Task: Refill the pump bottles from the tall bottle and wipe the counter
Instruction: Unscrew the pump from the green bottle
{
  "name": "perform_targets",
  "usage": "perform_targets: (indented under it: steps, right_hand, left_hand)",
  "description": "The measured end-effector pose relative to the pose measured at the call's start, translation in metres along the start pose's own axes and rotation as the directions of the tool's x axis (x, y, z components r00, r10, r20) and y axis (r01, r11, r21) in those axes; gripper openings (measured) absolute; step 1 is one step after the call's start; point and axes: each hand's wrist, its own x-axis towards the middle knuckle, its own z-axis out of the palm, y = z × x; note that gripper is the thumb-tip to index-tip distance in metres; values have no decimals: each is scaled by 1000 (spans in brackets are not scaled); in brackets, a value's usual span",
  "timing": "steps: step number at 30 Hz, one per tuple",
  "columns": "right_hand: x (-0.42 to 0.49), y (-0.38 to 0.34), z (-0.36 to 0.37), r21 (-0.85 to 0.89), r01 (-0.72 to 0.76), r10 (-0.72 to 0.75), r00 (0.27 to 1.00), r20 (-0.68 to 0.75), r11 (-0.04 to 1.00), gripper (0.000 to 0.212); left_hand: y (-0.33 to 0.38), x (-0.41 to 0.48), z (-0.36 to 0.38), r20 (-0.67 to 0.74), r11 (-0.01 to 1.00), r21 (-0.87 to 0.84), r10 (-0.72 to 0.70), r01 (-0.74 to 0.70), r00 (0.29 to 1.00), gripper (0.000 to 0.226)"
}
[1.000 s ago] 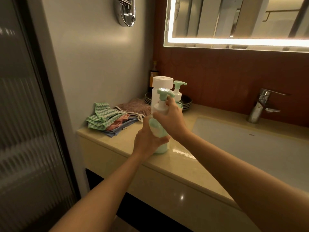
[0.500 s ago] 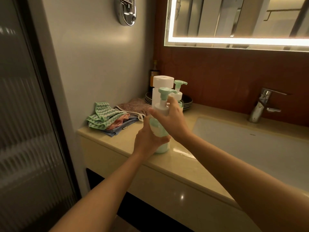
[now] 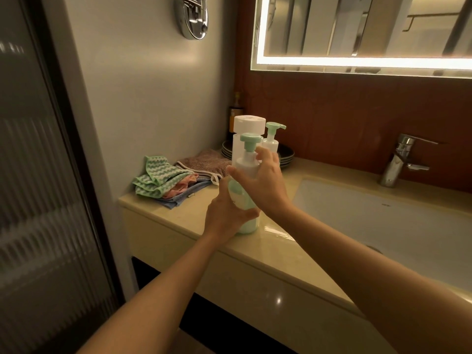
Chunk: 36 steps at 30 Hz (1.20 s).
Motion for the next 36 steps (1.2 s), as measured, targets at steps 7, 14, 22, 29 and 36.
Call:
perform_targets:
  steps: [7, 14, 22, 29, 36]
  right_hand:
    - [0, -3, -5, 94, -28, 21, 997, 71, 995, 49]
    - [4, 1, 3, -96, -78, 71, 995, -72, 992, 76]
    - [-1, -3, 7, 91, -39, 38, 999, 8, 995, 62]
    - [1, -8, 6, -5, -71, 70, 987, -142, 997, 69]
    - [-4, -8, 2, 166, -48, 52, 998, -22, 985, 56]
  left_hand:
    - [1, -1, 0, -9, 1000, 12, -3, 3, 1000, 92]
    - [1, 1, 0, 7, 1000, 31, -3, 3, 1000, 98]
    - [-2, -1, -1, 1, 1000, 14, -1, 1, 1000, 97]
    - [-2, 1, 1, 14, 999, 32, -5, 5, 1000, 99]
    - [-3, 0, 0, 13, 999, 32, -10, 9, 1000, 98]
